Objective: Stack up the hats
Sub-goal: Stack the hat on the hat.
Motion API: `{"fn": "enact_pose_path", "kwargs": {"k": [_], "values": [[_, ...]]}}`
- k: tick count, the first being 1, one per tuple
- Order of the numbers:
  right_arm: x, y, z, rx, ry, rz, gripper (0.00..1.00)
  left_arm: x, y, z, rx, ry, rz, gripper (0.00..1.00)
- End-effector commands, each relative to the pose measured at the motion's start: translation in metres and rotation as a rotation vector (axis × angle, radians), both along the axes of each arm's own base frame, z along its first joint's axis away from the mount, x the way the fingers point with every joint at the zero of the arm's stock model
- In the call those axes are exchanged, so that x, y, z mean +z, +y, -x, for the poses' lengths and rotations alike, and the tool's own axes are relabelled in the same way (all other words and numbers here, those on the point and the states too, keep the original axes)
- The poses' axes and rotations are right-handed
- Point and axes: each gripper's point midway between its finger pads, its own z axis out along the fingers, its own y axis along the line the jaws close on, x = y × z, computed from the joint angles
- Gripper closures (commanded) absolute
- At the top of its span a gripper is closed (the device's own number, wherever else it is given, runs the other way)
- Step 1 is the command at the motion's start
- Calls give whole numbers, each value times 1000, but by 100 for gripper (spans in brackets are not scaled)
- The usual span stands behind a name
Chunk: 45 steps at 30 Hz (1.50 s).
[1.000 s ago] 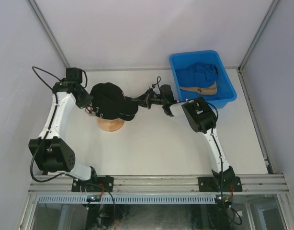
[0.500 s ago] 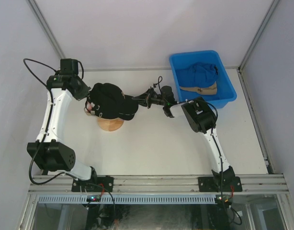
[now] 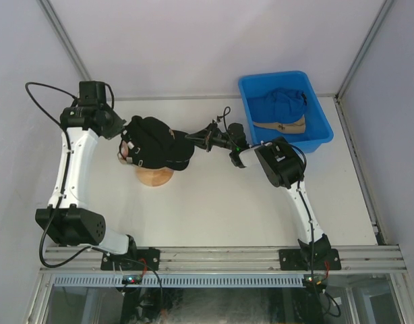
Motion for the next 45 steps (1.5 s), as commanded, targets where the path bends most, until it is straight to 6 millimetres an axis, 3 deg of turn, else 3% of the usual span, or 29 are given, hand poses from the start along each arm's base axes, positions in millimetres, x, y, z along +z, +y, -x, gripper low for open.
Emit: {"fn": "enact_pose_path", "kwargs": {"k": [1,11,20,22,30,35,45], "values": [[13,-20,-27,-125,-52,-13,100,79,15,-13,39,-272,-49,100],[32,-30,-40,-163,-72,-66,100,113,9,-15,34,-386,-10,100],[41,-31,-37,-132,-89,-77,100,111,5,10,18,-387,-5,100],[40,-31,-35,-123,-92,-70,100,105,4,19,15,-374,-2,100],[18,-29,-29,-85,-59,-27,100,44,1,49,13,-244,9,100],[3,-27,-28,-74,-38,-4,100,17,6,63,27,-179,-18,100],[-9,-21,-36,-70,-23,28,100,-27,16,67,56,-22,-68,100]]}}
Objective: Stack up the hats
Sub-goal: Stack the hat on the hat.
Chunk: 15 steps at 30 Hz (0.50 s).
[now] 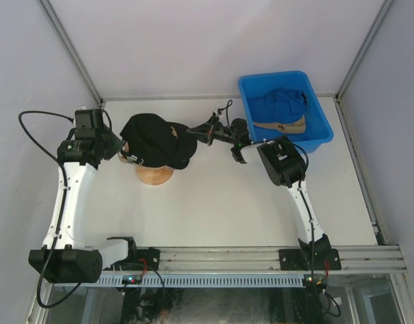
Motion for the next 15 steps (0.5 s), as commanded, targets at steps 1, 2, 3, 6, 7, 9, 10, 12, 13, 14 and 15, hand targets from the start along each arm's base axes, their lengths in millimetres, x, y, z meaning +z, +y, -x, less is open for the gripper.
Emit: {"fn": "enact_pose_path", "kwargs": {"k": [1,2,3,6,7,9,10,12,13,14,15], "values": [[-40,-11,-30,-89,83,92,100,-17,23,11,54,91,-106,100],[-41,-11,-31,-90,83,97,100,-18,24,10,55,98,-116,100],[-41,-10,-31,-91,84,102,100,-17,26,9,59,101,-124,100],[-44,-9,-33,-98,94,116,100,-16,31,5,73,112,-149,100],[-45,-8,-33,-99,97,123,100,-15,33,4,77,117,-158,100],[-47,-7,-32,-99,104,138,100,-14,37,1,89,123,-173,100],[-49,-7,-32,-100,107,147,100,-15,37,0,90,130,-179,100],[-53,-5,-31,-98,116,163,100,-17,39,-2,95,138,-186,100],[-55,-5,-30,-98,120,172,100,-18,40,-3,95,143,-190,100],[-58,-4,-30,-97,123,181,100,-20,41,-3,95,151,-194,100],[-60,-4,-30,-97,128,191,100,-22,41,-3,93,162,-198,100]]}}
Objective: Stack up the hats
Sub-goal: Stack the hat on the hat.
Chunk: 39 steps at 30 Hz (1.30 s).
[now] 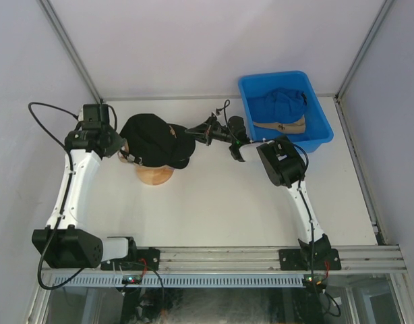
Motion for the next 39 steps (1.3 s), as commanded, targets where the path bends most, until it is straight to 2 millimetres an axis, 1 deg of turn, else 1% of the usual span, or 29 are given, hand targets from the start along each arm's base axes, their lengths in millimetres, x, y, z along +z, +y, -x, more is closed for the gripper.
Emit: {"fn": "enact_pose_path", "kwargs": {"k": [1,6,11,18,23,28,31,34,39], "values": [[-51,-11,-22,-96,95,139,100,1,25,13,45,72,-125,100],[-65,-8,-14,-83,110,186,100,-14,27,16,43,119,-136,100],[-80,-5,-4,-69,121,227,100,-23,29,20,34,157,-149,100],[-105,-12,9,-75,140,283,100,-34,31,26,32,199,-159,100],[-120,-16,14,-87,157,309,100,-40,30,29,31,226,-158,100],[-133,-18,16,-97,172,346,100,-47,31,33,29,258,-162,100],[-135,-17,16,-102,166,357,100,-48,32,35,31,268,-166,100],[-135,-17,16,-106,155,403,100,-47,33,37,33,274,-172,100],[-138,-27,24,-113,164,530,100,-47,34,41,30,288,-177,100]]}}
